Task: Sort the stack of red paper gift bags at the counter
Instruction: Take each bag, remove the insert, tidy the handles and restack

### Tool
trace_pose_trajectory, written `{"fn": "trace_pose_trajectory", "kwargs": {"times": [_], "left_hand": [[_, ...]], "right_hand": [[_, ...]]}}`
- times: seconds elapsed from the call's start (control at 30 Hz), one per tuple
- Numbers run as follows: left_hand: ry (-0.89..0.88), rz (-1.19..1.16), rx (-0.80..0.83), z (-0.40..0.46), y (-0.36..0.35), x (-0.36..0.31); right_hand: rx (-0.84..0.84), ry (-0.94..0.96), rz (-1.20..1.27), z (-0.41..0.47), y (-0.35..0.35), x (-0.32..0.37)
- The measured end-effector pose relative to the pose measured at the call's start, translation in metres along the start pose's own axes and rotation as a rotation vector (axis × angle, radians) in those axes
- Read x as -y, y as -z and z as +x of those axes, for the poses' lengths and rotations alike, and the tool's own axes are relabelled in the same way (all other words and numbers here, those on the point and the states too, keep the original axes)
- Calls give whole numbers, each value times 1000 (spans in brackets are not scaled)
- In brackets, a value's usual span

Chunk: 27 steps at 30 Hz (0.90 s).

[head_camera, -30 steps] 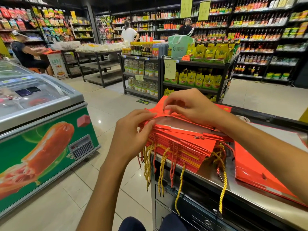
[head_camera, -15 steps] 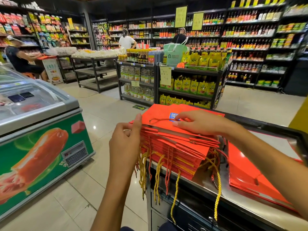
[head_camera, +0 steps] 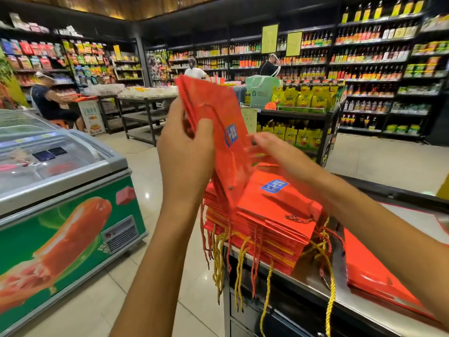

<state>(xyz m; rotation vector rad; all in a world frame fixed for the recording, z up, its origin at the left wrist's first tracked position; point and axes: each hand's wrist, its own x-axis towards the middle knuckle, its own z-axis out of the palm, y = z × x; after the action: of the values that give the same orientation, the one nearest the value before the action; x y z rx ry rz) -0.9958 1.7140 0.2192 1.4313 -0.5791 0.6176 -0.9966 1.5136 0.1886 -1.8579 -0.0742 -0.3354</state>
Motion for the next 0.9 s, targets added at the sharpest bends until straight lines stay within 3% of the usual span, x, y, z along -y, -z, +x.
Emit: {"fn": "trace_pose_trajectory", "kwargs": {"times": [0.13, 0.27, 0.37, 0.47, 0.6, 0.73, 0.8, 0.9], "left_hand": [[-351, 319, 295, -3, -8, -5], [-424, 641, 621, -36, -16, 13], [-508, 743, 783, -64, -23, 29], [-568, 729, 850, -80, -29, 43], [-566, 554, 796, -87, -24, 42], [-516, 588, 535, -85, 12, 45], [-403, 668, 384, -83, 35, 55], [-250, 639, 315, -86, 57, 68]], "right_hand": [[-183, -32, 208, 1, 29, 13], [-337, -96, 268, 2, 65, 10], [-269, -133, -104, 0, 76, -5], [-33, 5, -463, -8, 63, -18], [322, 41, -736, -14, 33, -28], [336, 74, -787, -13, 34, -34], [368, 70, -784, -13, 41, -26], [353, 131, -821, -9, 36, -14]]}}
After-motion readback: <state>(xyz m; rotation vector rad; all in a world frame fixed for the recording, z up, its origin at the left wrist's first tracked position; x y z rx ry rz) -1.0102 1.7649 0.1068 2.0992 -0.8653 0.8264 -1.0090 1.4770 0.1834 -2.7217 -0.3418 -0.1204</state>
